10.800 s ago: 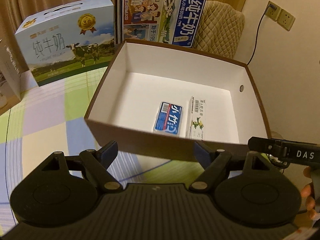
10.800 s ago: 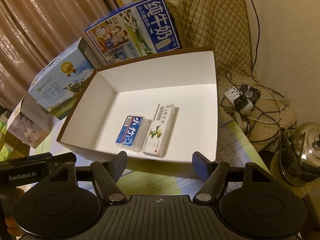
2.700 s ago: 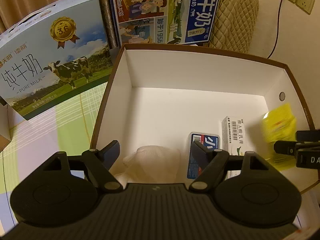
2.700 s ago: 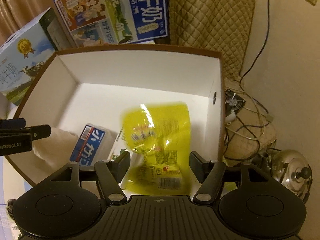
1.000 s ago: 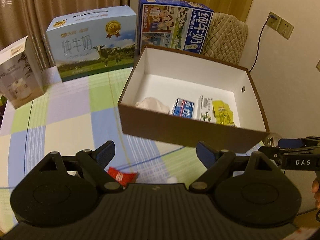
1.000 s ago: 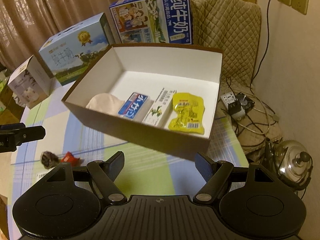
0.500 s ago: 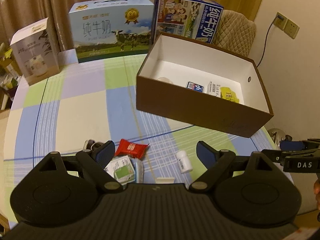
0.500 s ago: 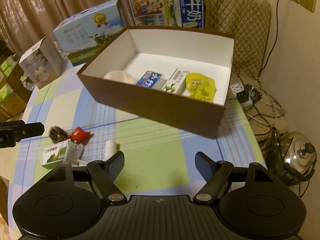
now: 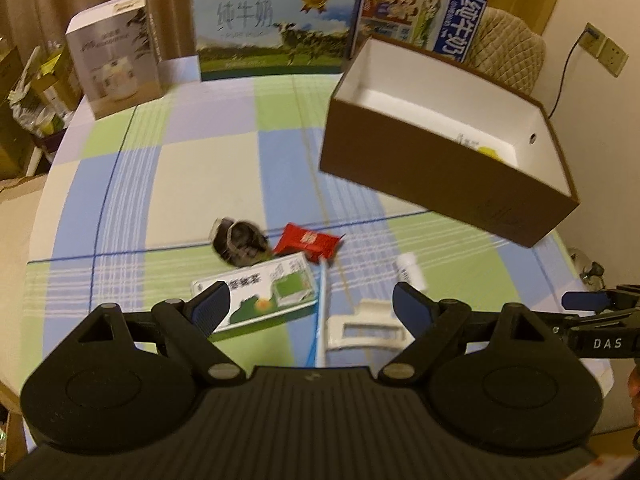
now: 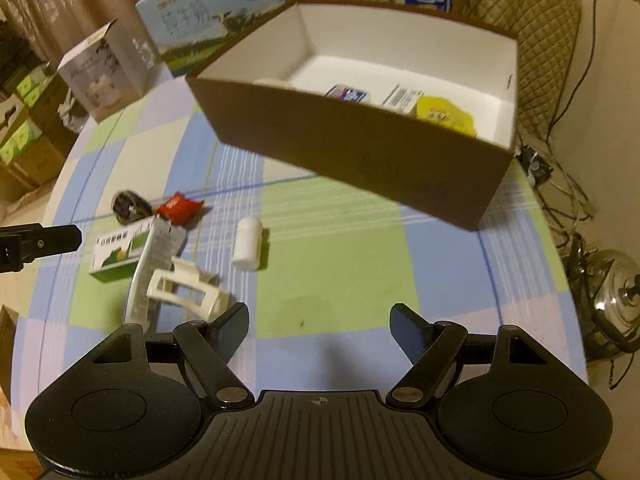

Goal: Organize objects
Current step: 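Withdraw both tools and move toward the remaining table items, then grasp the blue toothpaste tube with left tool while right tool moves toward the white pill bottle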

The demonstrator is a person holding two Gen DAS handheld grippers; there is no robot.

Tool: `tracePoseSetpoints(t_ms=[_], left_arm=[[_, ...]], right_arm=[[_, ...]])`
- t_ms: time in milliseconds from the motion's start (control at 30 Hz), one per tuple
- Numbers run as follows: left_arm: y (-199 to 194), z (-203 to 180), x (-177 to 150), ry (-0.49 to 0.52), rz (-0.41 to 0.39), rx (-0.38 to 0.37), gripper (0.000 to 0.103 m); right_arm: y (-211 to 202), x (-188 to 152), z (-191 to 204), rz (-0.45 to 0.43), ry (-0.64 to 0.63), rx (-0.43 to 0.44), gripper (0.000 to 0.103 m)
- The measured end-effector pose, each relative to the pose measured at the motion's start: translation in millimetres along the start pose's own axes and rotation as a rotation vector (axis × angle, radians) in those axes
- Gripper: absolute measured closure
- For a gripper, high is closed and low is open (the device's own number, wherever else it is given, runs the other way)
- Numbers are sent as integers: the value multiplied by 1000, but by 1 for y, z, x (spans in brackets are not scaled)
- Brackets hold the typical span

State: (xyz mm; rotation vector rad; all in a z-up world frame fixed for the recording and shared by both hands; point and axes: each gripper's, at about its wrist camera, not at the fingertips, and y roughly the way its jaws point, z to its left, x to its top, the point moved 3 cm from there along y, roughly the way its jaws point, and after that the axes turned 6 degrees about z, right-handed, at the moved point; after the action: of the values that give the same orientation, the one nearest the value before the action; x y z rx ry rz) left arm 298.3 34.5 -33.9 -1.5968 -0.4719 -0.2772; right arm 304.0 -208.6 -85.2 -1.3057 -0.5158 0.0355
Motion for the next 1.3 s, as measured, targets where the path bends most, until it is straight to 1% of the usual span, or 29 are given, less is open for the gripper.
tracePoseSetpoints(t_ms=[100, 333, 533, 633, 767, 833, 1033, 1100, 1167, 1233, 1267, 1300], left_arm=[[3, 8, -8, -8, 14, 17, 17], [14, 21, -23, -30, 51, 29, 17], [32, 18, -36, 8, 81, 23, 19], [42, 14, -41, 33, 90, 13, 22], [61, 9, -47, 68, 122, 5, 33], [69, 6, -49, 83, 138, 1, 35], [88, -2, -49, 126, 160, -1, 48], [93, -4, -47, 140, 164, 1, 58], [98, -6, -45, 149, 171, -3, 64], [102, -7, -43, 157, 173, -1, 67], [102, -8, -43, 161, 172, 0, 72], [103, -9, -44, 165, 172, 1, 81]], right_arm=[[8, -3, 4, 21, -8, 2, 28], [21, -4, 11, 55, -21, 12, 28], [29, -6, 8, 79, -18, 2, 28], [31, -8, 4, 84, -10, -6, 28], [31, -11, -6, 87, 16, -16, 28], [31, -14, -12, 91, 30, -24, 28], [28, -22, -36, 100, 84, -53, 28], [27, -24, -45, 103, 102, -67, 28], [26, -26, -52, 104, 117, -75, 28], [25, -27, -57, 104, 130, -81, 28], [25, -28, -59, 103, 135, -84, 28], [24, -28, -61, 102, 140, -85, 28]])
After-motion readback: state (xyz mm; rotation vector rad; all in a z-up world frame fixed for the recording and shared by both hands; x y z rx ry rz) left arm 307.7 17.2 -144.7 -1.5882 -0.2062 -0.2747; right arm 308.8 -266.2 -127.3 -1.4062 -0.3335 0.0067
